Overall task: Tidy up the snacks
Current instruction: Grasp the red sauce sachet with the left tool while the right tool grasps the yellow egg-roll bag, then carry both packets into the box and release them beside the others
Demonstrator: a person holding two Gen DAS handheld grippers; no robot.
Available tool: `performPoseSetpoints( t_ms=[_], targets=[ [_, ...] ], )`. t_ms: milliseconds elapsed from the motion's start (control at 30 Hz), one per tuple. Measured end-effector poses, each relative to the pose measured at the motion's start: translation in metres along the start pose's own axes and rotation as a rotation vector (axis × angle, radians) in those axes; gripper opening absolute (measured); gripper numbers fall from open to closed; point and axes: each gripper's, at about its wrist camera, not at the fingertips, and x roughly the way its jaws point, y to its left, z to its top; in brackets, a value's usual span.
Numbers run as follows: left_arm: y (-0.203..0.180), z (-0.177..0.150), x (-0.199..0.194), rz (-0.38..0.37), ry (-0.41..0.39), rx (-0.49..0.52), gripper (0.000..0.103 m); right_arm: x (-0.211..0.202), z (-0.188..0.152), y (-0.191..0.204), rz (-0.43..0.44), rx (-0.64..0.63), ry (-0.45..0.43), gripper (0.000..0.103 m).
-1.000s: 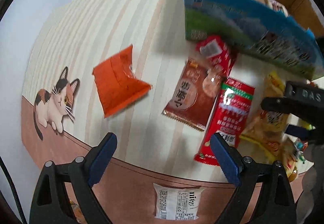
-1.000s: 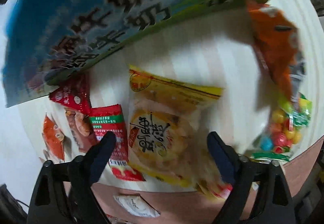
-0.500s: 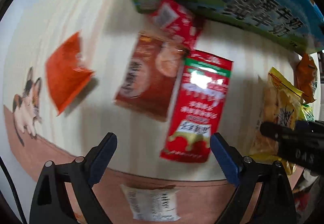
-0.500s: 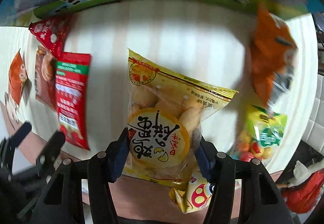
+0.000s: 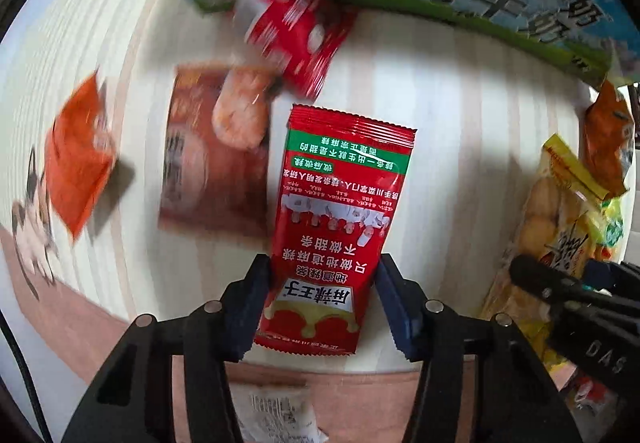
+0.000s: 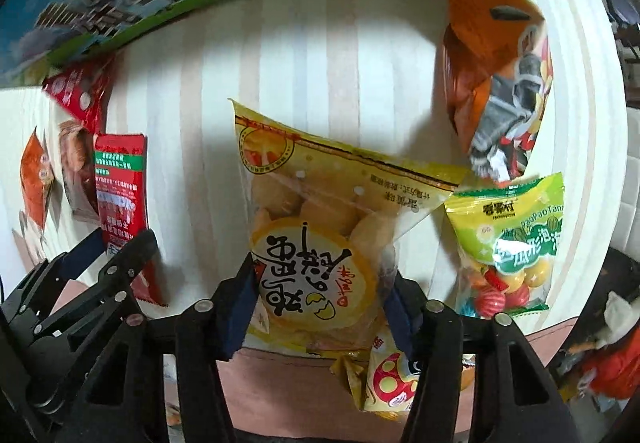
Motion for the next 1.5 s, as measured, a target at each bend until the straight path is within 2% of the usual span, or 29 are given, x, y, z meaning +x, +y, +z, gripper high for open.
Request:
performPoseSetpoints(
  t_ms=[67, 233, 400, 567, 767, 867, 900, 1067, 1333, 1500],
  targets=[
    [0.006, -0.016, 0.003, -0.012, 0.021, -0.023, 0.050, 0.000, -0.015, 0.010, -0.007, -0.041, 0.024, 0.051],
    [0.019, -0.052, 0.011, -0.042, 0.076, -0.051, 0.050, 0.010, -0.047, 0.023, -0.018, -0.123, 0.083, 0.050],
    [0.025, -0.051, 0.013, -0.030, 0.074, -0.050, 0.053, 0.011, -0.058, 0.028, -0.014, -0.096, 0.062, 0.052],
    [0.006, -0.044, 0.010, -0.017, 0.055, -0.038, 0.056, 0.016, -0.055, 0.016, 0.007, -0.035, 0.043, 0.056],
    [0.001, -0.059, 0.008, -0.011, 0.037, -0.026, 0.051, 0.016, -0.067, 0.023, -0.028, -0.027, 0.004, 0.055],
    [-0.006, -0.063, 0.005, 0.008, 0.025, -0.011, 0.046, 0.019, -0.078, 0.030, -0.028, -0.032, -0.009, 0.049],
    [-0.008, -0.065, 0.003, 0.006, 0.022, -0.006, 0.045, 0.021, -0.063, 0.020, -0.026, -0.037, -0.010, 0.048],
    [-0.017, -0.069, -0.011, 0.001, 0.009, 0.000, 0.043, 0.015, -0.073, 0.016, 0.000, -0.030, -0.016, 0.040],
    [-0.026, -0.075, -0.050, -0.019, -0.036, 0.013, 0.042, -0.015, -0.089, 0.002, 0.061, -0.027, -0.050, 0.039],
    [-0.018, -0.086, -0.078, -0.066, -0.067, 0.003, 0.042, -0.049, -0.093, -0.005, 0.128, -0.049, -0.094, 0.038]
  ],
)
